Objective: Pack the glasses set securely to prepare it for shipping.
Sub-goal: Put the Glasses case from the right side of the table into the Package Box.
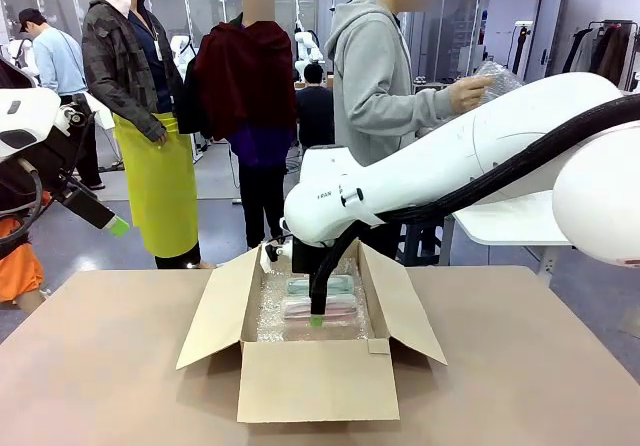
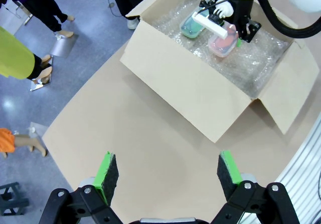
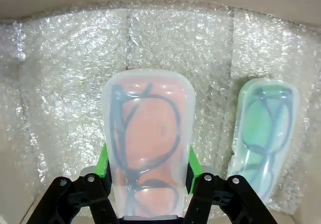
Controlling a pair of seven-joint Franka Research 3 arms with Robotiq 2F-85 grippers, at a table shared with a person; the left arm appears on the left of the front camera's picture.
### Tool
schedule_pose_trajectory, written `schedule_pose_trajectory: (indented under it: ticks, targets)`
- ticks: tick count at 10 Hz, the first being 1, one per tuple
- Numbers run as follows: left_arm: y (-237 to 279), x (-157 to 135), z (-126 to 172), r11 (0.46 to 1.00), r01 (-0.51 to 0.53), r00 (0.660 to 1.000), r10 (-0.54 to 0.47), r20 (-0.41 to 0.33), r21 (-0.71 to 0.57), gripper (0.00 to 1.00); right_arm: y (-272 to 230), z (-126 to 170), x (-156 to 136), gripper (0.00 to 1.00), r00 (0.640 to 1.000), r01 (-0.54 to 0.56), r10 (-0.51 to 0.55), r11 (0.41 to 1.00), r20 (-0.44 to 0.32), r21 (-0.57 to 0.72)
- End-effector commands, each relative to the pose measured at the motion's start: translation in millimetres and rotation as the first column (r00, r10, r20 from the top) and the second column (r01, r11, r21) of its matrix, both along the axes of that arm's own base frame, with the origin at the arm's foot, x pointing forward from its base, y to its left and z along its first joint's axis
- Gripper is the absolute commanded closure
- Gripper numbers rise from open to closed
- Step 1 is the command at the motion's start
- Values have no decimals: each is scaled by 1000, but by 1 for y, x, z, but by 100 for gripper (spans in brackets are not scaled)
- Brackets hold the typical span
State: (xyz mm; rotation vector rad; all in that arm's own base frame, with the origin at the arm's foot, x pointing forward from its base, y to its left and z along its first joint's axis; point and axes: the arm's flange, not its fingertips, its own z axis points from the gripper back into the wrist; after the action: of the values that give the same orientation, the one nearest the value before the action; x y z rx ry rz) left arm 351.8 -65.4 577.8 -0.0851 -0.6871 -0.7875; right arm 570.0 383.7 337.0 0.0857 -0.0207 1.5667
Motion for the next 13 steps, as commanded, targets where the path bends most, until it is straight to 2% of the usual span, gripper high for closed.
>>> schedule_pose_trajectory:
  ticks: [1,2,3,5,8,9,13]
  targets:
    - [2,-1,0,1000,5,1000,-5,8,6,0,5,-4,1,49,999,35,-34,999,12,-18]
    - [2,-1,0,1000,5,1000,-5,8,6,0,3,-3,1,49,999,35,-34,999,14,-14]
    - [2,-1,0,1000,5,1000,-5,8,6,0,1,-1,1,19,999,35,-34,999,11,-15]
    - [2,-1,0,1000,5,1000,-5,8,6,0,-4,3,2,0,999,42,-42,999,10,-15]
    - [2,-1,0,1000,5,1000,-5,8,6,0,-10,17,3,0,998,66,-66,998,14,8]
    - [2,-1,0,1000,5,1000,-5,8,6,0,-7,4,8,0,1000,26,-26,1000,7,4]
    - [2,-1,0,1000,5,1000,-5,8,6,0,-7,4,8,0,1000,26,-26,1000,7,4]
